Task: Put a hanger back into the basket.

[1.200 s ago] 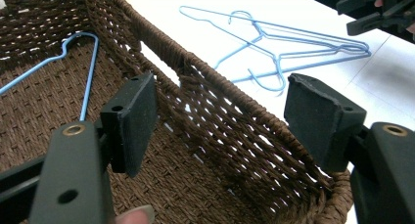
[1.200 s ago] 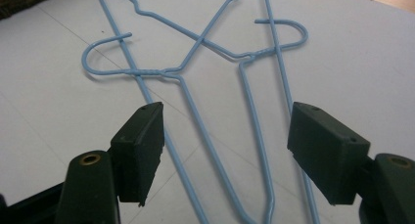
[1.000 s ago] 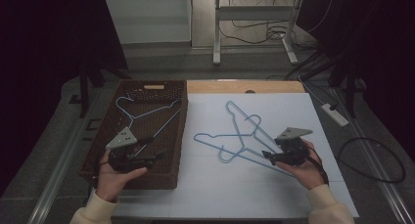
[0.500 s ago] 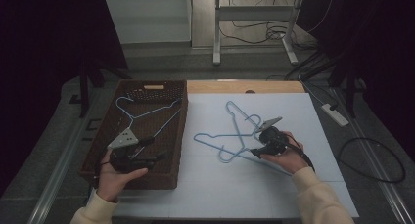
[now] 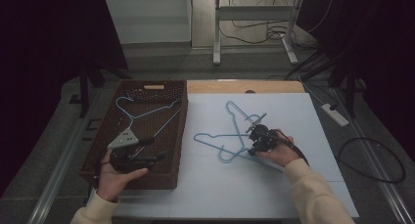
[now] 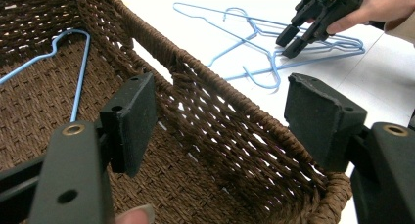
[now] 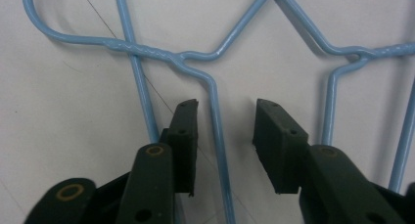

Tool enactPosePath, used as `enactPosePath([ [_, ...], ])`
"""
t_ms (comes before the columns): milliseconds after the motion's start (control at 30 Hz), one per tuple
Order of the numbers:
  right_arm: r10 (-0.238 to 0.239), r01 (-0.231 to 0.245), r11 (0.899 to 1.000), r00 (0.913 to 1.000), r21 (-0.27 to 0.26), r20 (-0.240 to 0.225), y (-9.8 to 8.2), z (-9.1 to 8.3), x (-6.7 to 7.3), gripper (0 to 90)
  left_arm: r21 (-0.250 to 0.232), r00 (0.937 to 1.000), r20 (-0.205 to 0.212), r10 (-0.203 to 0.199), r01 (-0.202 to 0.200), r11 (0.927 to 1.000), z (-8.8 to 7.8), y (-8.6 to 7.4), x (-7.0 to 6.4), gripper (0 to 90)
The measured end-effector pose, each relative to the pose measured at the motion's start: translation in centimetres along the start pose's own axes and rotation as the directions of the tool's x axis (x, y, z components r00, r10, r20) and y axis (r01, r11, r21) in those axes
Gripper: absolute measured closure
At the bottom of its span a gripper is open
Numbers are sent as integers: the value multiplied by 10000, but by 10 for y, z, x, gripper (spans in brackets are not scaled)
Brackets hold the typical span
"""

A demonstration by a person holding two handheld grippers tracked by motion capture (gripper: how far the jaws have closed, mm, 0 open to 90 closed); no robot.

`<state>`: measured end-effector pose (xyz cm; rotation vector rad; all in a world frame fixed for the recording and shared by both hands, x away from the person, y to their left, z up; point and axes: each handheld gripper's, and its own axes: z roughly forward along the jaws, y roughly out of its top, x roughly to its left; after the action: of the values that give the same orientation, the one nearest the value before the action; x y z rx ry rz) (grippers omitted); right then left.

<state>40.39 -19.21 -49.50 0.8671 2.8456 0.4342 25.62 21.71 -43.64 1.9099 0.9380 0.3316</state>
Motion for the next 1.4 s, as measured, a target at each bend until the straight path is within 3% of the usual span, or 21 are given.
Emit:
enactPosePath([
  [167, 84, -69, 9980, 9997, 621, -243, 9, 1, -2, 735, 7, 10000, -2, -1, 1, 10000, 0, 0, 0, 292],
  [233, 166, -143, 9963, 9995, 849, -271, 11, 1, -1, 810, 12, 10000, 1, -8, 8, 10000, 0, 0, 0, 292],
  [500, 97, -88, 9951, 9999, 987, -89, 14, 2, 4, 877, 44, 10000, 9, 19, -19, 10000, 1, -1, -1, 292],
  [667, 71, -67, 9973, 10000, 736, -58, 12, -2, 0, 879, -44, 10000, -13, 27, -27, 10000, -1, 0, -1, 292],
  [867, 855, -873, 9955, 9952, -364, -469, 9, -22, -10, 880, -90, 10000, -39, 53, -53, 9999, -1, 1, -2, 294],
  [1033, 1617, -1723, 9758, 9831, -1349, -863, 4, -43, -19, 881, -139, 10000, -47, 85, -86, 9999, -2, 2, -3, 294],
  [1067, 1617, -1723, 9758, 9831, -1349, -863, 4, -43, -19, 881, -139, 10000, -47, 85, -86, 9999, -2, 2, -3, 294],
  [1167, 2109, -2296, 9492, 9717, -2155, -1062, 0, -60, -22, 881, -150, 10000, -44, 50, -51, 9999, -1, 2, -4, 295],
  [1233, 2129, -2322, 9470, 9711, -2219, -1075, -1, -62, -23, 881, -159, 10000, -36, 37, -37, 9999, -1, 3, -4, 296],
  [1267, 2221, -2441, 9368, 9685, -2508, -1130, -2, -67, -23, 881, -157, 10000, -35, 52, -52, 9999, -1, 3, -4, 296],
  [1400, 2325, -2561, 9181, 9661, -3026, -1121, -5, -77, -23, 881, -156, 10000, -36, 79, -80, 9998, -1, 3, -5, 296],
])
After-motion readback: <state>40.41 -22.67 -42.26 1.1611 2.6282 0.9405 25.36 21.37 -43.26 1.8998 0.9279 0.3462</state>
